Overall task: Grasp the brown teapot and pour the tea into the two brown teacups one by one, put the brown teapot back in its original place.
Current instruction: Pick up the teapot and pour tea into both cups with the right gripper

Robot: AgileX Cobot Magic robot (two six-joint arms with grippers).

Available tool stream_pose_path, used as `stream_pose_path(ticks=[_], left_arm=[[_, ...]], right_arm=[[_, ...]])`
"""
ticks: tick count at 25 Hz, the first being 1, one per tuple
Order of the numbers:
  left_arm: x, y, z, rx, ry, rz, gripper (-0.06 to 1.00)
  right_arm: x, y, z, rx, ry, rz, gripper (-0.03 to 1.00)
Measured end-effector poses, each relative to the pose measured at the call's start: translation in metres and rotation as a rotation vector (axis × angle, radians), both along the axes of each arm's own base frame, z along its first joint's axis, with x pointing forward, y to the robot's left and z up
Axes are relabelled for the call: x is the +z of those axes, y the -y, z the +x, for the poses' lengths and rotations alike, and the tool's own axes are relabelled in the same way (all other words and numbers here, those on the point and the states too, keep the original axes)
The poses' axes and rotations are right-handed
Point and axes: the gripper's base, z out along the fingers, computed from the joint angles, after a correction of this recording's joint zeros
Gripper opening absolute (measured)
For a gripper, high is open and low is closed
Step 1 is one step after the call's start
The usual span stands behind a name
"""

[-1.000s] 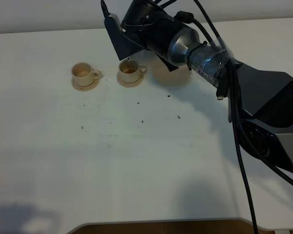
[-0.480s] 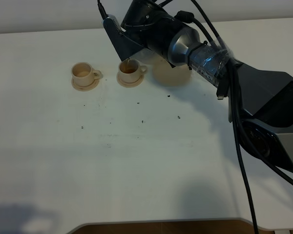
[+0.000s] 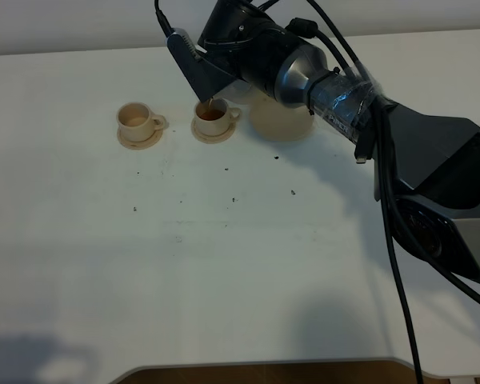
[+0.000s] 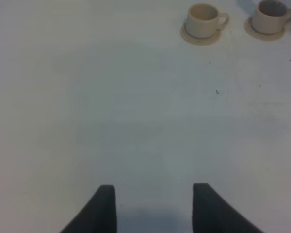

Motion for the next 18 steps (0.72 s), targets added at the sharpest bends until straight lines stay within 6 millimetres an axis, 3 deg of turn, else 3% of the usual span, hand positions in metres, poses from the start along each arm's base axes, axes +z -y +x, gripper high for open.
stream_pose_path(ticks=[18], left_arm=[[0.0, 0.0, 0.0, 0.0, 0.0, 0.0, 0.37]], right_arm=[[0.0032, -0.0021, 0.0035, 0.047, 0.051, -0.019, 0.13]])
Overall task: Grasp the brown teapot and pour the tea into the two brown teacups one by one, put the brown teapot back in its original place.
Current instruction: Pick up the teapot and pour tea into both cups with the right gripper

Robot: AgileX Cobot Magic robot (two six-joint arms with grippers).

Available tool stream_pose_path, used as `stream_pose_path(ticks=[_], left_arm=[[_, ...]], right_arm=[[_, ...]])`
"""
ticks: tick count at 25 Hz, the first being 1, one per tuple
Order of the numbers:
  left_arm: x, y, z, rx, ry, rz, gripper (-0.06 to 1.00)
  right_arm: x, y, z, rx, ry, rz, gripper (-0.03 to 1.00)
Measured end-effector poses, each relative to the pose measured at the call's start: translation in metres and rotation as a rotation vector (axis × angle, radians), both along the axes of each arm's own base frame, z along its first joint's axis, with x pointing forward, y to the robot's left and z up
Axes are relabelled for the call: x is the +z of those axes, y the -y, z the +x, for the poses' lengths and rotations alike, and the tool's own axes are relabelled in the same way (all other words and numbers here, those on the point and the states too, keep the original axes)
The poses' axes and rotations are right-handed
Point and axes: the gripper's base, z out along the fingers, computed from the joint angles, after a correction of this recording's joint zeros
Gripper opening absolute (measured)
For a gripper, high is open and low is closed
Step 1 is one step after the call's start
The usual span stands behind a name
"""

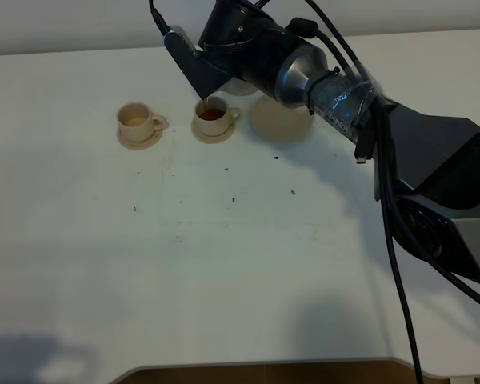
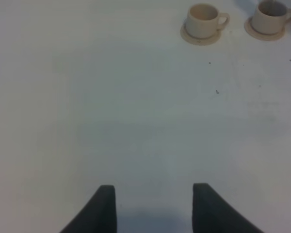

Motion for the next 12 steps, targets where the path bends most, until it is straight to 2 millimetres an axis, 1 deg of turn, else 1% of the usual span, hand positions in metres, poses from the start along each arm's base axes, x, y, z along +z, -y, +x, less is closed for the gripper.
stream_pose_path(ticks=[12], left_arm=[[0.0, 0.0, 0.0, -0.001, 0.0, 0.001, 0.37]], right_arm=[[0.0003, 0.0024, 0.0019, 0.007, 0.002, -0.017, 0.13]])
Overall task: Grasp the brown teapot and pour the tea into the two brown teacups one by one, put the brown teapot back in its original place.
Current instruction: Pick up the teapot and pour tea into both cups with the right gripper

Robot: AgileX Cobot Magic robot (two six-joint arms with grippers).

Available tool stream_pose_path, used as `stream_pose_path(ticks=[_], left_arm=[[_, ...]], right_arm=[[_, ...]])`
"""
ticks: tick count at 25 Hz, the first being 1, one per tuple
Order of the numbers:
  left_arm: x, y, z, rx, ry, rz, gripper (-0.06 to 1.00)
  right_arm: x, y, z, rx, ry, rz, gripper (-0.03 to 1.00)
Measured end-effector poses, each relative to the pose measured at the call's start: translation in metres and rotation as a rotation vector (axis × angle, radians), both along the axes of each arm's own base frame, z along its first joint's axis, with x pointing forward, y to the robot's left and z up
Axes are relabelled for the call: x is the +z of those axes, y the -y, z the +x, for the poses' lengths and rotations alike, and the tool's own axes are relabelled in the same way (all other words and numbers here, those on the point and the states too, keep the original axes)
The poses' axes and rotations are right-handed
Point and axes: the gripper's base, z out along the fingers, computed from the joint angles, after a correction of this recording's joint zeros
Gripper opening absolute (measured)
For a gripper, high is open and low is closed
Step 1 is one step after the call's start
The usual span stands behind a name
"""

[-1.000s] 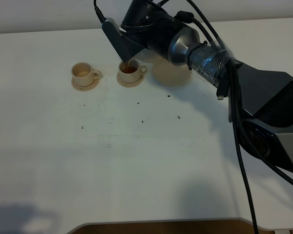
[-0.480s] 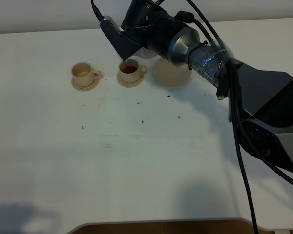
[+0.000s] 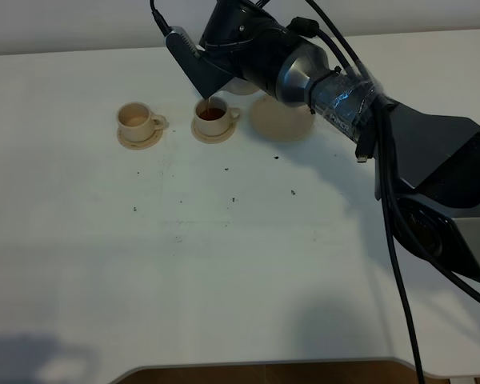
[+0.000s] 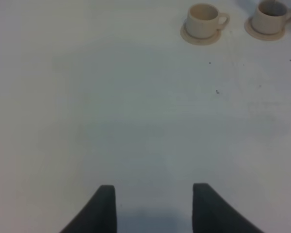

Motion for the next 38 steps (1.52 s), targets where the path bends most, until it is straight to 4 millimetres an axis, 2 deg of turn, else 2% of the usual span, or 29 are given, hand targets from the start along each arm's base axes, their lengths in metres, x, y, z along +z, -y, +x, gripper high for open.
stream_pose_path(ticks=[28, 38], left_arm=[[0.0, 0.0, 0.0, 0.001, 0.0, -0.001, 0.37], [0.0, 0.0, 0.0, 0.001, 0.0, -0.001, 0.37]], right_arm=[[0.0032, 0.0013, 0.0036, 0.059, 0.037, -0.076, 0.13], [-0.0007, 0.0008, 0.0019, 0.039, 0.004, -0.046, 0.13]])
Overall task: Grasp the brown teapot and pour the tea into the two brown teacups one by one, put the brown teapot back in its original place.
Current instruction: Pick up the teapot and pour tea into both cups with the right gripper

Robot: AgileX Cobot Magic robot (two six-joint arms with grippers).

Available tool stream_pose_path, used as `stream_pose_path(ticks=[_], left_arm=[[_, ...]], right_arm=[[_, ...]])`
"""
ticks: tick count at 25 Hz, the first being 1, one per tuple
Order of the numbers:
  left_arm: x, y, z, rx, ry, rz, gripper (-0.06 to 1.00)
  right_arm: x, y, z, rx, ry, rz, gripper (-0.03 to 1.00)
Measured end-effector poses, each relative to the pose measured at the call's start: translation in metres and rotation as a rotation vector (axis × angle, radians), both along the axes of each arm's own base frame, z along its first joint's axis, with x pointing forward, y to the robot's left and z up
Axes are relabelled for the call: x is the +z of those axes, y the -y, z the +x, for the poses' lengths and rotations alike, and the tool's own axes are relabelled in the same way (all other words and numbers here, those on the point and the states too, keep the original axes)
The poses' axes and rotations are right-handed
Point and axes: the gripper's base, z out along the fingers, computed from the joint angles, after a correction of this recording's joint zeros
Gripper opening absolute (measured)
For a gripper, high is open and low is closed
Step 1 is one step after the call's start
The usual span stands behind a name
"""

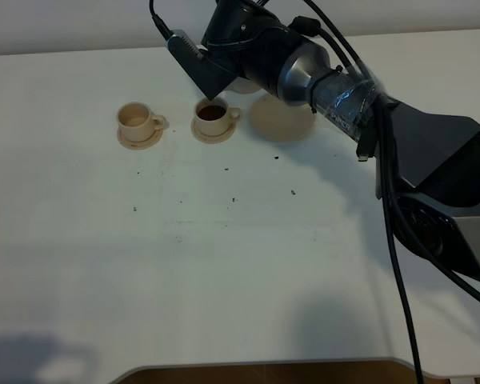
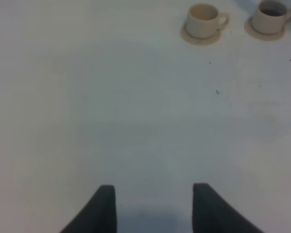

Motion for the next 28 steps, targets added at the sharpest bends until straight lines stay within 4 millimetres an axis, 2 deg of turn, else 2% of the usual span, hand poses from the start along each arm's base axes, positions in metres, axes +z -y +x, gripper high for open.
stream_pose_path(ticks=[6, 17, 24, 28], left_arm=[[0.0, 0.0, 0.0, 0.0, 0.0, 0.0, 0.37], [0.0, 0.0, 0.0, 0.0, 0.0, 0.0, 0.37], [0.0, 0.0, 0.0, 0.0, 0.0, 0.001, 0.37], [0.0, 0.0, 0.0, 0.0, 0.0, 0.001, 0.37]], right_arm=[[-0.015, 0.0, 0.0, -0.07, -0.033, 0.047, 0.13], [-0.019, 0.009, -0.007, -0.303, -0.083, 0.148, 0.13], [0.009, 0.014, -0.02, -0.453, -0.14, 0.305, 0.13], [0.012, 0.011, -0.025, -0.523, -0.195, 0.412, 0.13]])
